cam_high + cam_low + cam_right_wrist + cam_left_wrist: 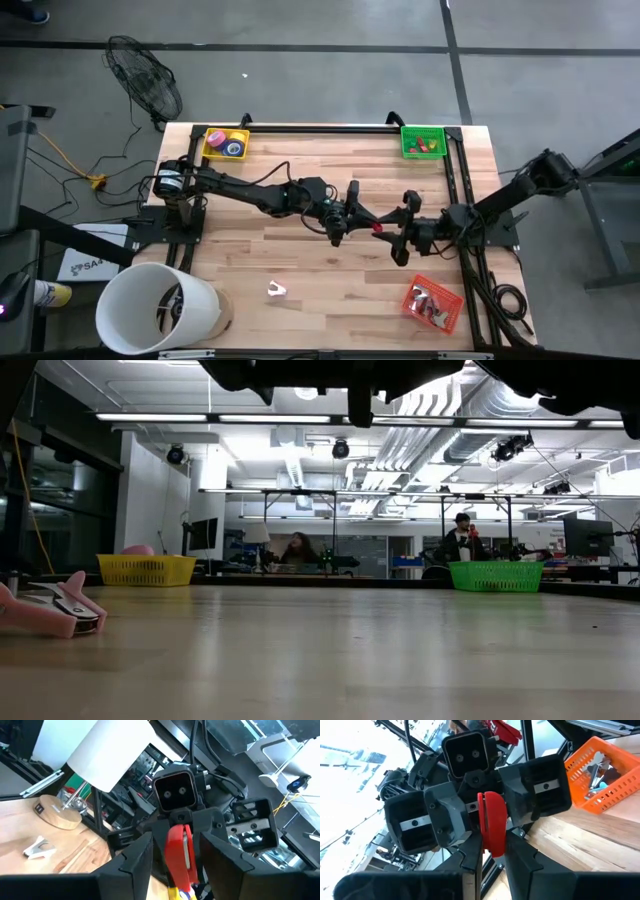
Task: Pick and place Stapler, Stapler remover, tape
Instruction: Put the red stapler into the green bin
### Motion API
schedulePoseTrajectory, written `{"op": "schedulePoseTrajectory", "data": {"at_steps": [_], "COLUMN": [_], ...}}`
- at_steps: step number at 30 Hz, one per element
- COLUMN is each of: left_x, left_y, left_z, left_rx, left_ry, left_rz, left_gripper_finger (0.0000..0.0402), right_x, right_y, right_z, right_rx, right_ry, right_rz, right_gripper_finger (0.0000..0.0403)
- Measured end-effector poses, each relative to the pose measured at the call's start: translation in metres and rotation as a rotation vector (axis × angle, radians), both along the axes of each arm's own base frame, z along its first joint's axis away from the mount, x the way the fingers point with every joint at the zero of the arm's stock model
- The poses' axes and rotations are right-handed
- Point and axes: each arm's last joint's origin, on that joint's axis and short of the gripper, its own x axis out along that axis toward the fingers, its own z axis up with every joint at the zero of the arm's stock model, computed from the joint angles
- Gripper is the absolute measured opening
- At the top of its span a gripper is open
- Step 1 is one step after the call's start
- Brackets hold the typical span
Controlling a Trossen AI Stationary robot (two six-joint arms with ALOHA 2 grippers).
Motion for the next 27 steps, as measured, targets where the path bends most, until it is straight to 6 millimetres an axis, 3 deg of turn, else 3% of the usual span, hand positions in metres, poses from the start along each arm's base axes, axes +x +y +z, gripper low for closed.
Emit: {"op": "schedulePoseTrajectory", "data": {"at_steps": [10,27], "left_x": [0.000,0.000], "left_y": [0.000,-0.001], "left_z": [-0.003,-0.003], "left_rx": [-0.014,-0.015], "left_ry": [0.024,0.018], "left_rz": [-0.003,-0.022], "left_gripper_finger": [0.0051,0.0051], "right_x": [0.029,0.021], "right_y": [0.004,0.020], "right_z": [0.004,0.001], "right_rx": [-0.040,-0.057], "right_ry": [0.044,0.071], "right_rz": [-0.066,-0.164], "right_gripper_finger": [0.0153,0.0153]}}
